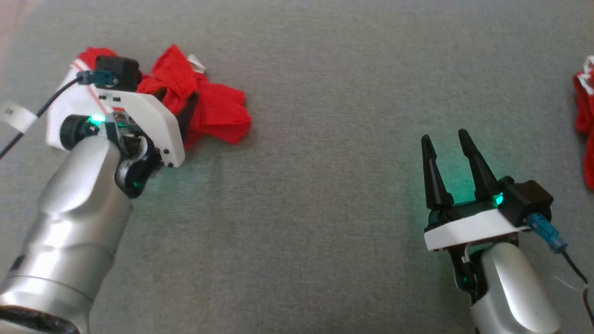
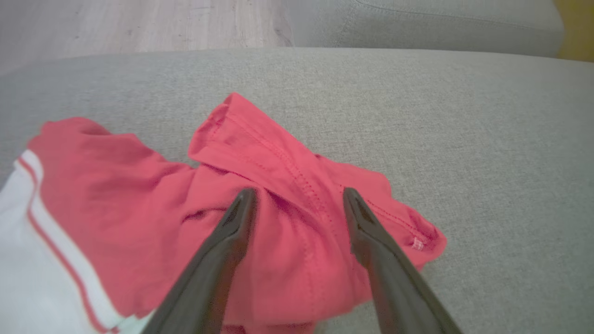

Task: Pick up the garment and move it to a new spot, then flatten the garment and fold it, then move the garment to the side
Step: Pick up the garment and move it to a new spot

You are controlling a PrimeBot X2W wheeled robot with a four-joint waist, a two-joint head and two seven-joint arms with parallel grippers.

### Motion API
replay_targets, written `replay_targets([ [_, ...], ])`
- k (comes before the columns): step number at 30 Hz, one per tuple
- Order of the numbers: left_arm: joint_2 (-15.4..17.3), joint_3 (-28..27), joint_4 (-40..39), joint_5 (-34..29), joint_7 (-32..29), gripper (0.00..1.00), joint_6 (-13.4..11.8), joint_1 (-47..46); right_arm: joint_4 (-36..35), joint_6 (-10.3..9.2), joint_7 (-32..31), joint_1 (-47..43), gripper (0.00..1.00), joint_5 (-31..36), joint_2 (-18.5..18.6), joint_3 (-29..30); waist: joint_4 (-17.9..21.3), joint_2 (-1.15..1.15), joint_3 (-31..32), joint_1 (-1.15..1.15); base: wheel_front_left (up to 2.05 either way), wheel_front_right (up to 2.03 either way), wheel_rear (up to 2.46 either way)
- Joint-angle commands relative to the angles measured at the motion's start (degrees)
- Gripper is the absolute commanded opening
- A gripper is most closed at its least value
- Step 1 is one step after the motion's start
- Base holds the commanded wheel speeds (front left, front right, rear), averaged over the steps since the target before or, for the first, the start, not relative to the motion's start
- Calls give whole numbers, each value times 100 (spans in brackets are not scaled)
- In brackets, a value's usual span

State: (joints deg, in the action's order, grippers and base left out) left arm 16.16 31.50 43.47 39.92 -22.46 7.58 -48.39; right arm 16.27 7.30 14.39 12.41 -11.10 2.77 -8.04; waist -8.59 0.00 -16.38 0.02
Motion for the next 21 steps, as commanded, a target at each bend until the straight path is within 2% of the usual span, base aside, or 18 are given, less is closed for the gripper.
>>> replay_targets([
  [1, 380, -152, -69, 95, -25, 100, -10, -353, -241, 19, 61, 168, 100, -44, 10, -144, 247, 0, -219, -2, 0, 0, 0],
  [10, 484, 221, 380, 505, -88, 100, -9, -535, -296, 19, 61, 273, 100, -124, 10, -207, 507, 0, -354, -2, 0, 0, 0],
  [11, 476, 242, 398, 516, 2, 44, -9, -557, -289, 19, 61, 280, 100, -124, 10, -212, 526, 0, -352, -2, 0, 0, 0],
  [12, 473, 244, 405, 525, 144, 0, -9, -583, -282, 19, 61, 288, 100, -124, 10, -218, 546, 0, -345, -2, 0, 0, 0],
  [16, 488, 302, 296, 382, 1098, 0, -9, -694, -224, 19, 61, 292, 100, -118, 10, -225, 613, 0, -215, -2, 0, 0, 0],
  [17, 488, 302, 296, 382, 1098, 0, -9, -694, -224, 19, 61, 292, 100, -118, 10, -225, 613, 0, -215, -2, 0, 0, 0],
  [21, 501, 429, 60, 124, 2182, 0, -9, -772, -155, 19, 61, 241, 100, -134, 10, -239, 651, 0, 18, -2, 0, 0, 0],
])
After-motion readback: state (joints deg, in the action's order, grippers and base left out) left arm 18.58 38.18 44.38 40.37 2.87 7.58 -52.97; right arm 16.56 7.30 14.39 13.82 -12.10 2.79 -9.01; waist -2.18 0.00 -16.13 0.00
